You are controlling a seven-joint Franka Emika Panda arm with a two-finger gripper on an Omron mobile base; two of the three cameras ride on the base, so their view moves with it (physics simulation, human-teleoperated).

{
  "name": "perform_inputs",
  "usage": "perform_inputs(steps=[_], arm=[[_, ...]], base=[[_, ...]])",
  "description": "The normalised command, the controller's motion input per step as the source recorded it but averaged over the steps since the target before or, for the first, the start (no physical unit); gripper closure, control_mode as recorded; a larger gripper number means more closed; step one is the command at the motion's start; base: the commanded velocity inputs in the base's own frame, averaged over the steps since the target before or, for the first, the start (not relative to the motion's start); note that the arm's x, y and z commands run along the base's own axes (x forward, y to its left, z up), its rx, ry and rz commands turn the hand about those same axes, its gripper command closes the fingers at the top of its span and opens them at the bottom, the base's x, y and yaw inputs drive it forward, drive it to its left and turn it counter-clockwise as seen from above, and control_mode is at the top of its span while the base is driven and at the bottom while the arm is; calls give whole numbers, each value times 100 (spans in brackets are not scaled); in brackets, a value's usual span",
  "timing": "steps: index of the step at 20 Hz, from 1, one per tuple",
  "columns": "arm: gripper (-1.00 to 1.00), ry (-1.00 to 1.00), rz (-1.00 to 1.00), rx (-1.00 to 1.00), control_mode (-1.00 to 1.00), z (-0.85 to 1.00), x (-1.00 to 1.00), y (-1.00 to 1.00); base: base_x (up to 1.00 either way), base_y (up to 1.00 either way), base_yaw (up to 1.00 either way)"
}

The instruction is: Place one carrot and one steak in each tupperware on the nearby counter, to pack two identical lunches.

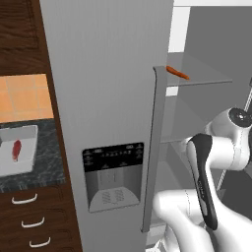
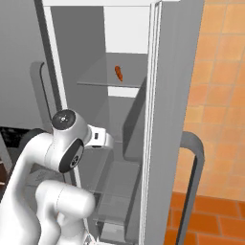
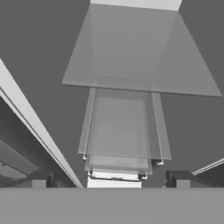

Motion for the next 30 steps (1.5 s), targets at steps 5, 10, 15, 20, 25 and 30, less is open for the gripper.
perform_inputs(steps=[5,10,15,20,25,30], arm=[[-100,2,0,0,-100,88,-3,-3],[-100,0,0,0,-100,91,6,-2],[-100,1,0,0,-100,96,10,-1],[-100,-21,0,4,-100,65,14,-3],[-100,-31,0,6,-100,42,20,-1],[-100,-4,0,0,-100,16,58,-3]], base=[[0,0,0],[0,0,0],[0,0,0],[0,0,0],[0,0,0],[0,0,0]])
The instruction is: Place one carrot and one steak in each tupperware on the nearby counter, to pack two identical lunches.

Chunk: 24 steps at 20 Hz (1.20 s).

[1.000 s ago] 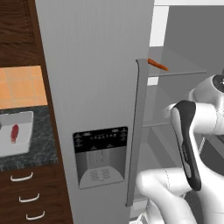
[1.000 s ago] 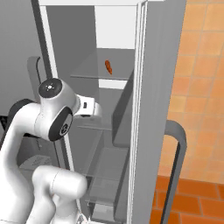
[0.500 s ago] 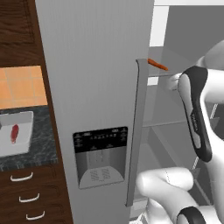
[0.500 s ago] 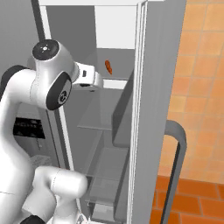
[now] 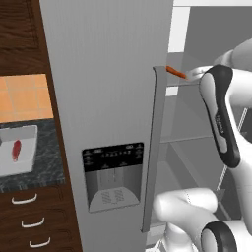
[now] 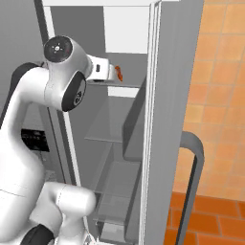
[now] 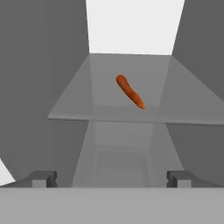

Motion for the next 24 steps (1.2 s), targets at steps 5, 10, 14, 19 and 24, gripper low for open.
perform_inputs(steps=[5,10,14,19,24], arm=[[-100,12,0,0,-100,-2,86,-21],[-100,1,1,0,-100,-19,79,-13],[-100,11,2,-1,-100,-42,87,-12],[-100,8,8,-1,-100,-37,68,-19],[-100,4,6,0,-100,-13,72,-17]], base=[[0,0,0],[0,0,0],[0,0,0],[0,0,0],[0,0,0]])
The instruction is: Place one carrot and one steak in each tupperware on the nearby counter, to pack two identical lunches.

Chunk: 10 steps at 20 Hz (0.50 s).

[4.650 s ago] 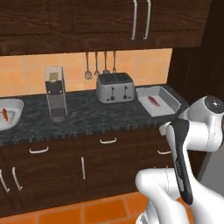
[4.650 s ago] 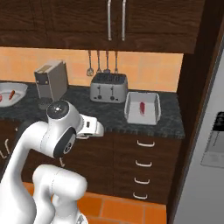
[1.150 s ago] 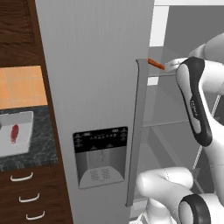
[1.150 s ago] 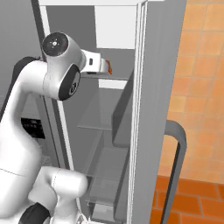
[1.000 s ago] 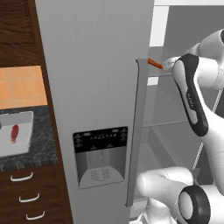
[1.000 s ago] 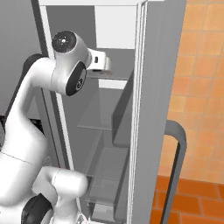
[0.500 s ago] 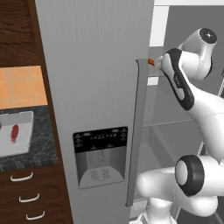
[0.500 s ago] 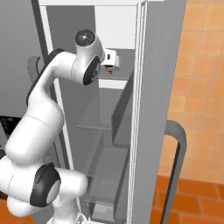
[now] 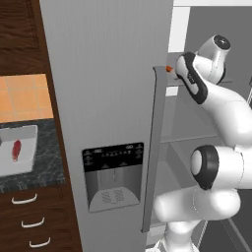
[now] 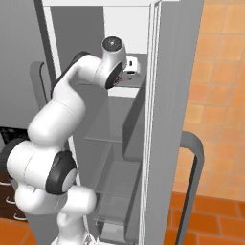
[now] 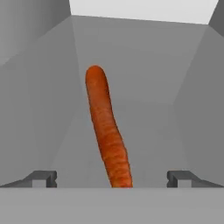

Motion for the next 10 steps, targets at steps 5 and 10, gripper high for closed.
perform_inputs(steps=[5,10], arm=[[-100,0,0,-4,-100,-52,61,0],[-100,-6,0,-5,-100,-57,46,31]], base=[[0,0,0],[0,0,0]])
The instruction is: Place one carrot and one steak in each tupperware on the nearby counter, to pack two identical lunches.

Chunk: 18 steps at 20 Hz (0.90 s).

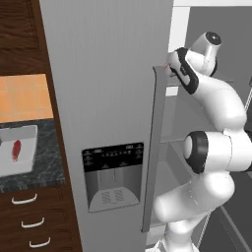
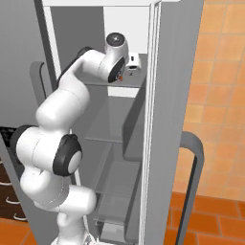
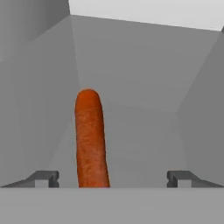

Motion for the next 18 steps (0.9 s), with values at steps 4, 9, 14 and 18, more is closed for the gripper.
perform_inputs(steps=[4,9,14,18], arm=[[100,-11,0,-10,-100,-79,39,51],[100,14,4,-3,-100,-72,30,-19],[100,17,0,-2,-100,-41,-3,-16],[100,-26,0,0,-100,-26,-75,0]], base=[[0,0,0],[0,0,0],[0,0,0],[0,0,0]])
